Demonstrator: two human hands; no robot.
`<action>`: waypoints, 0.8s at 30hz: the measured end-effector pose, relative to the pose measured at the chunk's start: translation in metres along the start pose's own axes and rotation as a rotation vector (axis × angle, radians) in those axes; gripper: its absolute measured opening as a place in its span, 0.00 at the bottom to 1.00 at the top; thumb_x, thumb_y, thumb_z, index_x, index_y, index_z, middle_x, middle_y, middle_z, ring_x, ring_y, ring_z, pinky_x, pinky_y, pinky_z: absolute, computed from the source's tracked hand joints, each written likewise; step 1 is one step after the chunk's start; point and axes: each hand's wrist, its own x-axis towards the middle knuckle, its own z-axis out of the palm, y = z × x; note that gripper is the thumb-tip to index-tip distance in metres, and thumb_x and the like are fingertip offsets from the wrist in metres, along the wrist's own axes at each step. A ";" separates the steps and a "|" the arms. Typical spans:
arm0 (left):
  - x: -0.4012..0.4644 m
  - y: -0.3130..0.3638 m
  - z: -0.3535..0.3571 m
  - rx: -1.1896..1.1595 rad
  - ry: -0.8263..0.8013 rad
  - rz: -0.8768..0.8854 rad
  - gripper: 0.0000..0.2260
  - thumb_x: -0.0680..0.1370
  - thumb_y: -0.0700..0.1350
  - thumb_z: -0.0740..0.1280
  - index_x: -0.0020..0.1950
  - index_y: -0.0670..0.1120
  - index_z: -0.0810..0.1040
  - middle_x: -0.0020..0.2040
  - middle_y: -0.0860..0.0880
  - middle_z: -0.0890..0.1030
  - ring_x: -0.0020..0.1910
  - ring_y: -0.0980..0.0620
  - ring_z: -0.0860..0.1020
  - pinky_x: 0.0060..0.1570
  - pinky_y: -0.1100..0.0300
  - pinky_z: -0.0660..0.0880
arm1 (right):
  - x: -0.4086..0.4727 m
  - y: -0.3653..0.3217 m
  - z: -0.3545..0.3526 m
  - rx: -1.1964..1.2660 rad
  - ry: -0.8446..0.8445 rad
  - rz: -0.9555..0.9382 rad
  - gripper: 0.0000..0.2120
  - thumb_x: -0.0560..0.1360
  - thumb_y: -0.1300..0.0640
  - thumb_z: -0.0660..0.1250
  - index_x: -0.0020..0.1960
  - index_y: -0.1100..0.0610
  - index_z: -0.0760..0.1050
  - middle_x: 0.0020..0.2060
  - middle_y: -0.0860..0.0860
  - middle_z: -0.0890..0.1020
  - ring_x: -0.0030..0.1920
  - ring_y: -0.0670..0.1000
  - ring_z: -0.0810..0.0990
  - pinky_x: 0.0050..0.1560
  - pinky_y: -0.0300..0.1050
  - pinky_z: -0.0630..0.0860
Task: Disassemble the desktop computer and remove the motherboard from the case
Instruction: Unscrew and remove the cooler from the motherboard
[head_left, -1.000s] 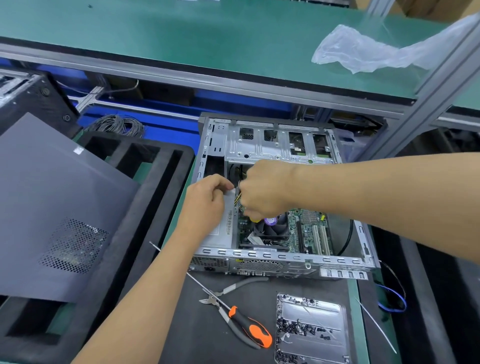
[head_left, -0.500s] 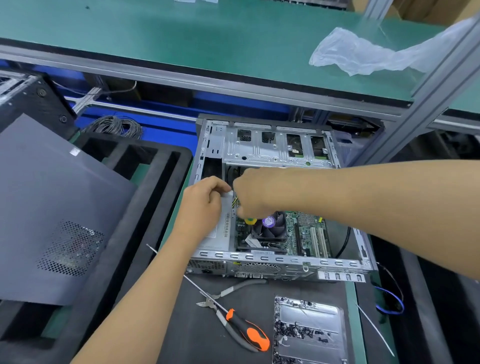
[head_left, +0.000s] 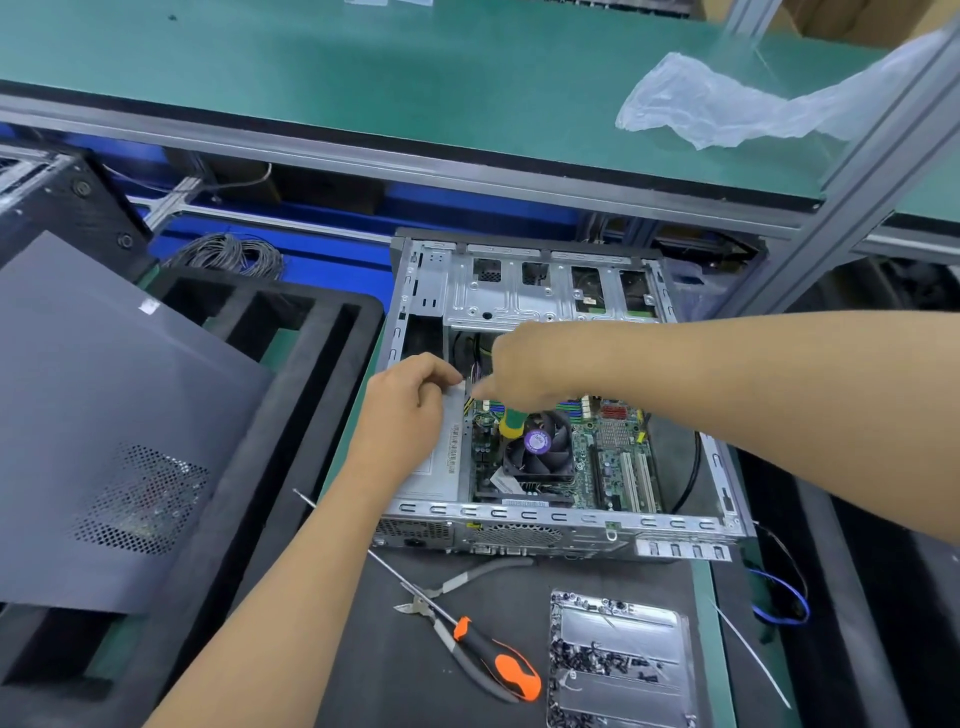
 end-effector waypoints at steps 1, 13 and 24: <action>0.000 0.000 0.000 0.003 0.003 0.006 0.17 0.75 0.29 0.57 0.46 0.44 0.82 0.42 0.52 0.82 0.44 0.62 0.78 0.40 0.75 0.71 | -0.004 -0.002 0.002 -0.148 0.070 -0.048 0.14 0.83 0.55 0.54 0.65 0.52 0.72 0.47 0.55 0.78 0.33 0.52 0.70 0.33 0.45 0.69; -0.001 0.002 -0.001 -0.021 -0.026 0.012 0.16 0.72 0.29 0.57 0.44 0.44 0.81 0.40 0.53 0.81 0.40 0.62 0.78 0.38 0.74 0.69 | -0.004 -0.015 0.010 0.478 0.056 0.066 0.31 0.72 0.29 0.60 0.43 0.59 0.75 0.21 0.51 0.79 0.34 0.51 0.84 0.34 0.43 0.76; 0.000 0.002 -0.001 0.030 -0.003 0.030 0.16 0.73 0.28 0.57 0.44 0.43 0.82 0.40 0.51 0.82 0.39 0.62 0.77 0.38 0.75 0.69 | -0.010 -0.006 0.001 -0.258 0.047 -0.267 0.09 0.78 0.58 0.62 0.57 0.49 0.71 0.42 0.50 0.68 0.35 0.51 0.71 0.32 0.45 0.66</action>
